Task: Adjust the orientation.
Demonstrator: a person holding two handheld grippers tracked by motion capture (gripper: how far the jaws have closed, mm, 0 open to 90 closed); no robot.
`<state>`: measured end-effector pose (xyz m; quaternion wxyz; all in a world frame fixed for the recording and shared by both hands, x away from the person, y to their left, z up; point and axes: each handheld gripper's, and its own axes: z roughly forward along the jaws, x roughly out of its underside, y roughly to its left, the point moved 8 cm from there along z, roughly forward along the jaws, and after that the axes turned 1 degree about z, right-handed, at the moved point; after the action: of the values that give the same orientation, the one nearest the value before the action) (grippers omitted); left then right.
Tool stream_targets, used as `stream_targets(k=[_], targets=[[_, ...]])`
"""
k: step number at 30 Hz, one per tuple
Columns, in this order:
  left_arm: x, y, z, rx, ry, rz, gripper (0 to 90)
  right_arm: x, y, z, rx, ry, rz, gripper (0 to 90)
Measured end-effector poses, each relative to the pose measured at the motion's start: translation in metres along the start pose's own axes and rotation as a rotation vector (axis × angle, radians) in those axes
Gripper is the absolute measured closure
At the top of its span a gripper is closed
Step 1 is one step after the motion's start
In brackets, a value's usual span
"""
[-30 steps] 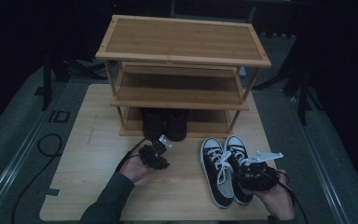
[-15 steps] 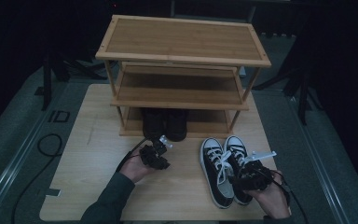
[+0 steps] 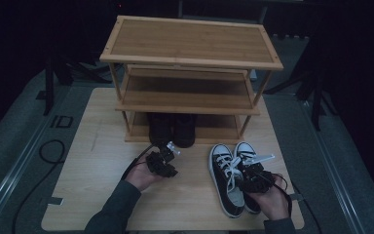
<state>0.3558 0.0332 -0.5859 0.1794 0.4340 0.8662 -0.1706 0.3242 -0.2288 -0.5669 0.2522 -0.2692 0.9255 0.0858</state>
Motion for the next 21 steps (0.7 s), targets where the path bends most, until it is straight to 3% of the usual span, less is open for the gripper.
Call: stream_targets(k=[4, 11, 14, 15, 18, 21], targets=[[-0.001, 0.0, 0.001, 0.001, 0.0, 0.001, 75.3, 0.0, 0.0, 0.003, 0.014, 0.014, -0.015, 55.7], [0.0, 0.002, -0.001, -0.002, -0.007, -0.009, 75.4, 0.002, -0.008, 0.001, 0.013, 0.045, -0.071, 76.5], [0.001, 0.002, -0.002, -0.002, -0.002, -0.004, 75.4, 0.003, -0.011, 0.0, -0.004, 0.054, -0.106, 78.9], [0.003, 0.005, -0.004, -0.006, 0.021, 0.02, 75.4, 0.003, -0.012, 0.0, -0.009, 0.055, -0.119, 79.1], [0.002, 0.004, -0.003, -0.004, 0.007, 0.005, 75.4, 0.003, -0.013, 0.0, -0.013, 0.054, -0.135, 79.3], [0.002, 0.005, -0.004, -0.005, 0.008, 0.006, 75.4, 0.003, -0.019, 0.0, -0.052, 0.046, -0.172, 80.5]])
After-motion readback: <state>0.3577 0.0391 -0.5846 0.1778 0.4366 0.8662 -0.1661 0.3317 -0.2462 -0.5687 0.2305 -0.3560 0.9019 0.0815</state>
